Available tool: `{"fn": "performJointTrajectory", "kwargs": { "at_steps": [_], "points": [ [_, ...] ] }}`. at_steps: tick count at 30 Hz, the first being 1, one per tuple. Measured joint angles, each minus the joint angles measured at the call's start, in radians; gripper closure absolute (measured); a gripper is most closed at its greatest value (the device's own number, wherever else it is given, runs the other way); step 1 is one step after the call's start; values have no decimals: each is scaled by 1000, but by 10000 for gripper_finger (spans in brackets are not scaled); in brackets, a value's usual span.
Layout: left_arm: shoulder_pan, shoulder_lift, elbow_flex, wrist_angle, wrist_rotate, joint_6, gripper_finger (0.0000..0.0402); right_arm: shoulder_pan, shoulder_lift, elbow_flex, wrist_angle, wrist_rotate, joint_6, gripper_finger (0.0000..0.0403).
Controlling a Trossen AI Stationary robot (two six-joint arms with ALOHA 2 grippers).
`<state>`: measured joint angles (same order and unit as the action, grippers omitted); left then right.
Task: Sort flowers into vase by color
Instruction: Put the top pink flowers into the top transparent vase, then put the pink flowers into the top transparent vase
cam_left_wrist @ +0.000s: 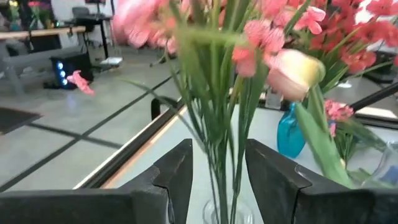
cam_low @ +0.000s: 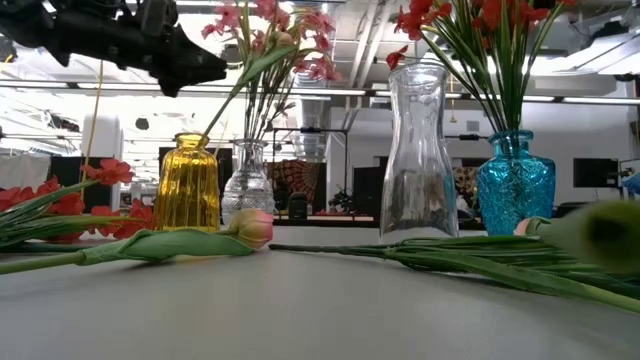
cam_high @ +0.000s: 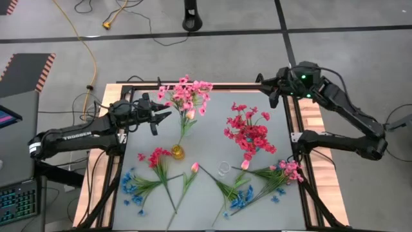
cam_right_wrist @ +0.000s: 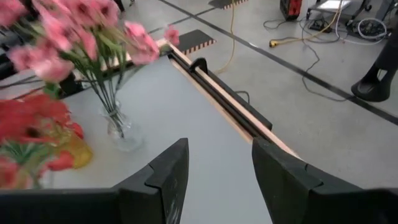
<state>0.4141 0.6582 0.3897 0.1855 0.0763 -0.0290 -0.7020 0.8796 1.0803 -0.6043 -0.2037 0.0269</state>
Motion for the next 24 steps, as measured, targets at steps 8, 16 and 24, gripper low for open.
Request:
{"fn": "performJointTrajectory", "kwargs": {
  "at_steps": [8, 16, 24],
  "points": [
    [0, -25, 0, -130, -37, 0, 267, 19, -36, 127, -173, 9, 1, 200],
    [0, -24, 0, -177, -38, -17, 267, 169, -98, 186, -372, 9, 97, 200],
    [-1, -24, 0, -175, -38, -39, 267, 312, -178, 186, -479, 18, 389, 200]
  ]
}}
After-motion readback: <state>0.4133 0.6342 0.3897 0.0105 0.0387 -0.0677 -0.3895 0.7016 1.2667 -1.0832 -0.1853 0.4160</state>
